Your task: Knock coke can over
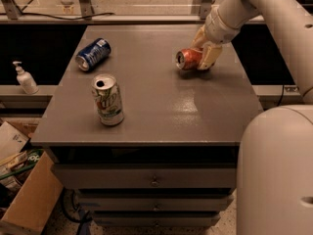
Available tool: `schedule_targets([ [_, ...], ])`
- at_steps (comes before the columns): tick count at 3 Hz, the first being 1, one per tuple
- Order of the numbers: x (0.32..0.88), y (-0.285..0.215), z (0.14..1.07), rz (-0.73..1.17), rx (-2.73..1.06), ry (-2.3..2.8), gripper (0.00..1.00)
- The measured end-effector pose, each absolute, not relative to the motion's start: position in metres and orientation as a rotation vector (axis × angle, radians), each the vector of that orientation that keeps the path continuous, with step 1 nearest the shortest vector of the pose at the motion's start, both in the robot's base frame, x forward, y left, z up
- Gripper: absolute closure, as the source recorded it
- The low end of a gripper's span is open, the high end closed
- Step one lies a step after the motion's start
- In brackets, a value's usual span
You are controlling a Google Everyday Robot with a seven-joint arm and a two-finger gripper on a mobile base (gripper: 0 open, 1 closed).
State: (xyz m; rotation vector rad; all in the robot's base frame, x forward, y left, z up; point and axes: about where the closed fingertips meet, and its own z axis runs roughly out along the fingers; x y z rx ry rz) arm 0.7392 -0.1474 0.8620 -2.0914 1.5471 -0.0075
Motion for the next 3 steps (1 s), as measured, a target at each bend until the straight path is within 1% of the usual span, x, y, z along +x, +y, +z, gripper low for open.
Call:
schedule_targets([
  [1,0.7357,-0.1435,0.8610,0.013,-2.111,1.511,0.36],
  [2,0.7332,-0.1410,0.8627,0.024,-2.123,1.483,0.12],
  [3,0.7298,-0.1397,0.8648,0.031,-2.138,1.463,0.00],
])
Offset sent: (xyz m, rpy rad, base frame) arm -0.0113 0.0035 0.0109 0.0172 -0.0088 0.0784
